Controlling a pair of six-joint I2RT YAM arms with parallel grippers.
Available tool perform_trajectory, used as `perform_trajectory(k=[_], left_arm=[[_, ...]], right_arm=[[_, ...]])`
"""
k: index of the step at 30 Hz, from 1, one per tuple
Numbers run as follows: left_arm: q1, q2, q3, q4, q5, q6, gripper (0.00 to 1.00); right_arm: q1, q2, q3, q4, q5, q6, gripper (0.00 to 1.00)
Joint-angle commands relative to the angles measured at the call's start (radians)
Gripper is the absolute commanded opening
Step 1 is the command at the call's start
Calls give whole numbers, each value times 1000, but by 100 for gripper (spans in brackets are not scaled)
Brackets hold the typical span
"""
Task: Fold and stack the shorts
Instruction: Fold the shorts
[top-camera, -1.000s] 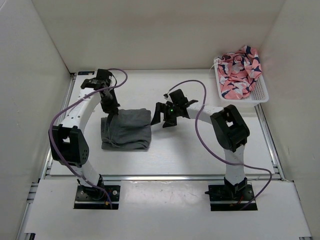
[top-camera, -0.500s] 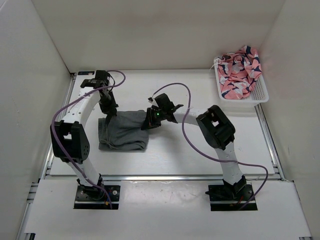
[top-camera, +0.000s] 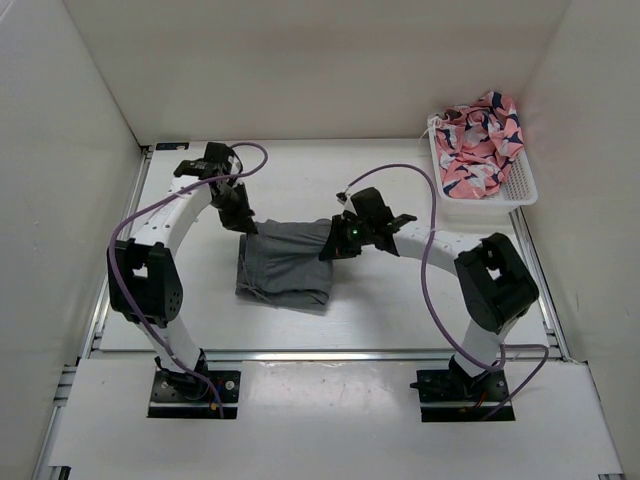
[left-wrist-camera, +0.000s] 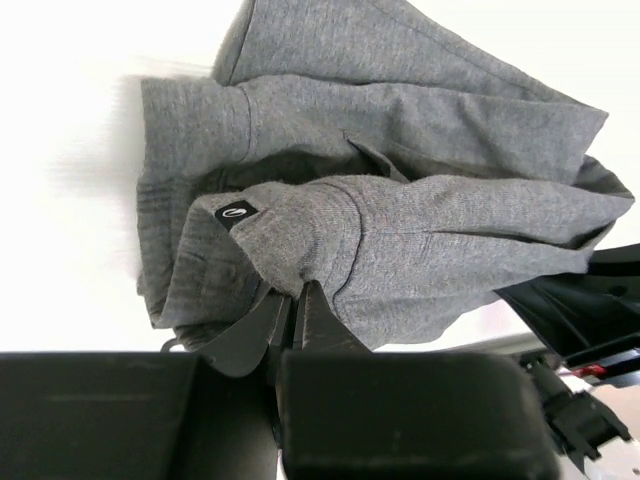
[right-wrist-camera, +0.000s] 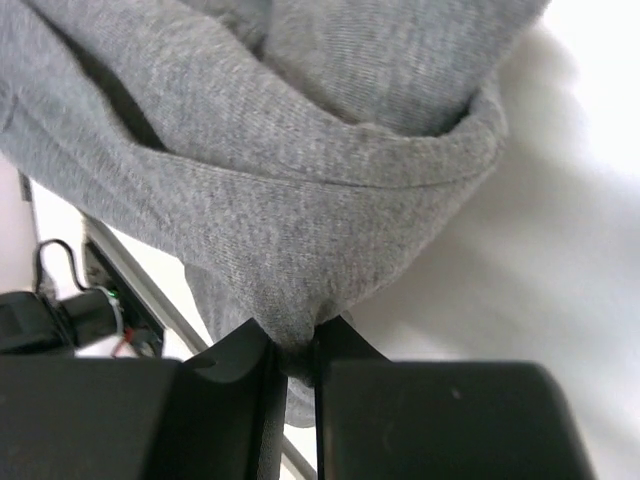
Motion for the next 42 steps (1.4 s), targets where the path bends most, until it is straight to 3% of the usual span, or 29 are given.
perform_trajectory(k=[1,3,6,7,8,10,11,12,15,16,17,20,21,23,26,28,29,31,33,37,42], left_arm=[[27,-27,-30,47,-71,22,10],[27,24,-44,71,-71,22,10],[27,94,-54,105,-120,12,10],[27,116,-40,119,-129,12,10],[27,139,-22,119,-129,12,10],[27,203,9,119,-143,21,10],[27,217,9,119,-143,21,10],[27,217,18,119,-143,21,10],[27,211,19,119,-155,21,10],[27,191,19,119,-164,21,10],[27,191,19,119,-164,21,14],[27,145,28,84,-192,21,44],[27,133,37,84,-201,21,68],[27,90,37,70,-221,21,79],[27,32,37,45,-239,-2,84],[27,4,-12,45,-230,-25,80],[27,-22,-35,60,-230,-25,67],[27,-33,-112,87,-215,-34,56],[27,-14,-156,110,-201,-34,35],[27,54,-184,176,-203,-15,11],[18,157,-146,199,-203,4,10]], right_arm=[[-36,-40,-70,-167,146,-68,0],[-36,-40,-81,-167,182,-68,2],[-36,-18,-81,-167,228,-68,47],[-45,-4,-81,-167,240,-68,69],[-45,-4,-81,-167,251,-81,79],[-45,-4,-59,-198,260,-94,90],[-45,-24,-59,-207,260,-106,91],[-45,-59,-59,-216,269,-106,91],[-45,-131,-39,-250,288,-117,77],[-45,-142,-27,-250,288,-117,70],[-45,-142,-12,-259,274,-117,53],[-36,-95,89,-291,231,-117,31],[-27,-77,123,-301,220,-117,23],[11,-14,218,-315,220,-127,16],[50,75,329,-333,220,-137,13],[61,118,370,-344,220,-137,13],[71,161,404,-344,220,-137,13],[71,206,433,-344,220,-124,12],[71,272,470,-344,245,-100,8],[71,353,490,-344,350,-54,4],[71,392,501,-364,433,-54,2]])
